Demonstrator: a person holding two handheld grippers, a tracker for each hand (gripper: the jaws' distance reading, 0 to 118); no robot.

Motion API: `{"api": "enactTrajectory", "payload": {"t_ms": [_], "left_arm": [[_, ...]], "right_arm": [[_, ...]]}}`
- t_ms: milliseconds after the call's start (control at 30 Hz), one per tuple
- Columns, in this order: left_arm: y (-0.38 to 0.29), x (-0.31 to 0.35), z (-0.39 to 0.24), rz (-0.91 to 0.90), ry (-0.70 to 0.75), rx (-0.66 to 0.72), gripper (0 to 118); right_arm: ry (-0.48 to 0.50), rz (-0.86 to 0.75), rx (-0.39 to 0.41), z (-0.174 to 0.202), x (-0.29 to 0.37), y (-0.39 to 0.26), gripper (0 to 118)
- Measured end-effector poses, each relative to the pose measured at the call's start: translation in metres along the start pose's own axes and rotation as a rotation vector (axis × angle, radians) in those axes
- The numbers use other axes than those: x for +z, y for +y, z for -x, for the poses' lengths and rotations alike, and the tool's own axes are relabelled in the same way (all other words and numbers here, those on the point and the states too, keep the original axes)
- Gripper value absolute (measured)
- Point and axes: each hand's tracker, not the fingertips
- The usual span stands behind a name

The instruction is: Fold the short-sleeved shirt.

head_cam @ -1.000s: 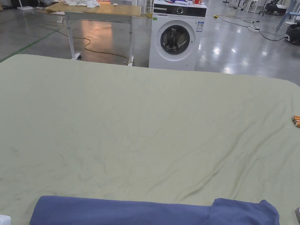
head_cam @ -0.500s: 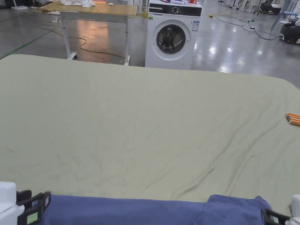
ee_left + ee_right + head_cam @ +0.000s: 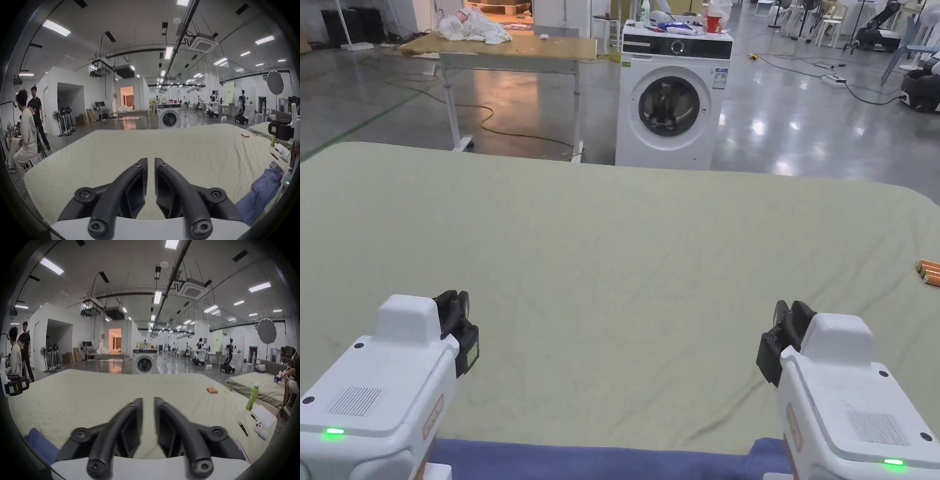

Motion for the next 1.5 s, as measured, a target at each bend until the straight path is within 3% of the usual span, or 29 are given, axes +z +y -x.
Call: {"api": "enactTrajectory", "payload": {"t_ms": [100, 267, 467, 767, 900, 967, 1033, 1067, 1400, 1433, 1500], "left_arm": [[0.004, 0.003, -0.004, -0.032, 0.015, -0.011, 0], [0.004, 0.011, 0.015, -0.031, 0.028, -0.012, 0], [-0.015, 0.014, 0.083, 0.12, 0.025, 0.053, 0], [-0.071, 0.004, 0.191, 0.575, -0.296, 0.43, 2], [-0.106, -0.004, 0.216, 0.687, -0.358, 0.607, 28], [-0.121, -0.01, 0.226, 0.716, -0.411, 0.707, 62], [-0.132, -0.016, 0.228, 0.758, -0.459, 0.801, 83], [-0.139, -0.02, 0.228, 0.792, -0.501, 0.839, 87], [-0.17, -0.049, 0.193, 0.891, -0.712, 0.96, 81], [-0.166, -0.046, 0.185, 0.887, -0.71, 0.952, 70], [-0.168, -0.049, 0.176, 0.915, -0.649, 0.931, 38]], "right_arm": [[-0.009, -0.035, 0.052, 0.015, -0.003, 0.003, 3], [0.009, -0.058, 0.044, 0.022, -0.004, 0.008, 2], [0.017, -0.071, 0.057, 0.02, -0.008, 0.018, 2], [0.047, -0.025, 0.068, 0.018, -0.015, 0.01, 2], [0.056, 0.004, 0.078, 0.02, -0.014, 0.005, 2], [0.061, 0.017, 0.081, 0.019, -0.015, 0.002, 2], [0.063, 0.028, 0.084, 0.019, -0.016, 0.0, 2], [0.064, 0.033, 0.083, 0.018, -0.016, -0.001, 2], [0.071, 0.072, 0.057, 0.015, -0.015, -0.008, 2], [0.072, 0.075, 0.05, 0.015, -0.015, -0.008, 2], [0.074, 0.077, 0.047, 0.016, -0.015, -0.008, 2]]}}
